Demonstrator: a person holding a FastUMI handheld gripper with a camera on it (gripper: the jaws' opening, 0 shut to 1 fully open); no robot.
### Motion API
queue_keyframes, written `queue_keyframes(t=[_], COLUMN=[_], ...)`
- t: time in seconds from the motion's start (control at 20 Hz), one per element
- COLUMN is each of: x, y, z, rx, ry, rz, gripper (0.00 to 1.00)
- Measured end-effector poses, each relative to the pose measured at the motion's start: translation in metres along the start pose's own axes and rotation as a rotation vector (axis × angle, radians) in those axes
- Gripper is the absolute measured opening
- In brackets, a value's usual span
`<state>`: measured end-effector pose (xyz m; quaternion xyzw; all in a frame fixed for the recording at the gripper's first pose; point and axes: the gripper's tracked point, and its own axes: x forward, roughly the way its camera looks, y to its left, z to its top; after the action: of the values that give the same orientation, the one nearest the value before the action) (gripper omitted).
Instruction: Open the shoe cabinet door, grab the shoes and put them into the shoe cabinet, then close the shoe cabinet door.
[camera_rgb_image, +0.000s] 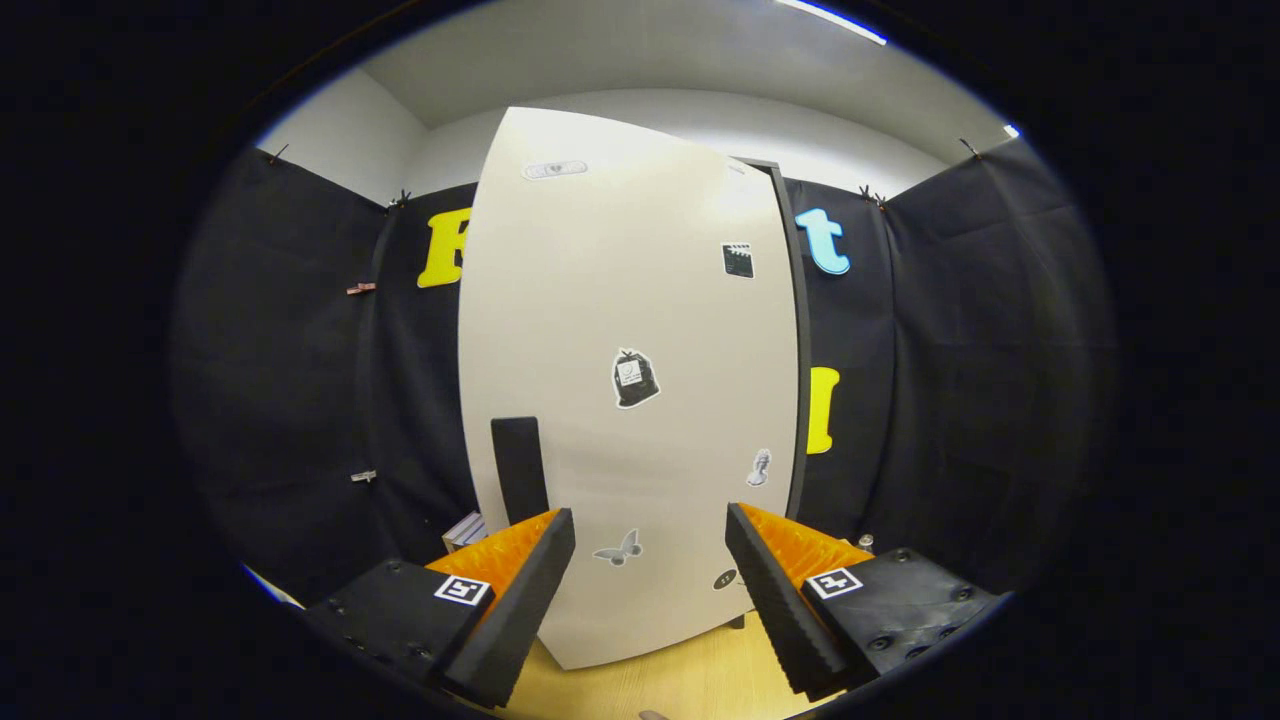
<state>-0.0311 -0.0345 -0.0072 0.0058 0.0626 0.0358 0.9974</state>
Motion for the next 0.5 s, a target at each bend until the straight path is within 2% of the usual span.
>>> queue_keyframes(t=[0.5], x=[0.000], y=[0.023], z=[-0.004], rx=[0.009], ry=[-0.012], rz=[-0.002], gripper=[0.98])
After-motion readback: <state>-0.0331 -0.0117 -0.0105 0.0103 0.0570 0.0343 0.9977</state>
